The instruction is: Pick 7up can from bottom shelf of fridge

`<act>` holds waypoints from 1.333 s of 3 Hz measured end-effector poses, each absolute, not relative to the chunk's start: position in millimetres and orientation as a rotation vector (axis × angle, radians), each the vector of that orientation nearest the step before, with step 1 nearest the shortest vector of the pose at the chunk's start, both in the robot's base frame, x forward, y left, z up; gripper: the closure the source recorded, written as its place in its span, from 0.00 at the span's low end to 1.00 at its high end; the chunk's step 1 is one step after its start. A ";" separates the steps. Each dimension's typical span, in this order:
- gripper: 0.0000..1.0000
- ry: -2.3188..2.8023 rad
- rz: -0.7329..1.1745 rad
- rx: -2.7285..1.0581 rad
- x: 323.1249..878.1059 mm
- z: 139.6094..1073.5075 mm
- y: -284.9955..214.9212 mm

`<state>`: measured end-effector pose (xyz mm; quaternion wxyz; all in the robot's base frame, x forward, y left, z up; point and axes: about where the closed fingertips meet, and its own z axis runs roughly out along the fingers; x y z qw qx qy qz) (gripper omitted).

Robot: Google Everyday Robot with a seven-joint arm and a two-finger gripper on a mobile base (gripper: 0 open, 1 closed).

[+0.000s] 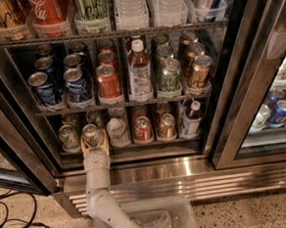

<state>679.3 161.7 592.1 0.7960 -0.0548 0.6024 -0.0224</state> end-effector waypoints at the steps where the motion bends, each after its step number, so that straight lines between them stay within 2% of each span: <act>1: 1.00 1.278 -0.039 -0.129 674.4 595.0 160.6; 2: 1.00 1.245 0.013 -0.197 659.5 609.8 161.0; 4: 1.00 1.049 -0.039 -0.600 597.9 667.0 155.9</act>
Offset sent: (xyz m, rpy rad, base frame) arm -0.0638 -0.0004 0.0573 -0.0846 -0.1146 0.3016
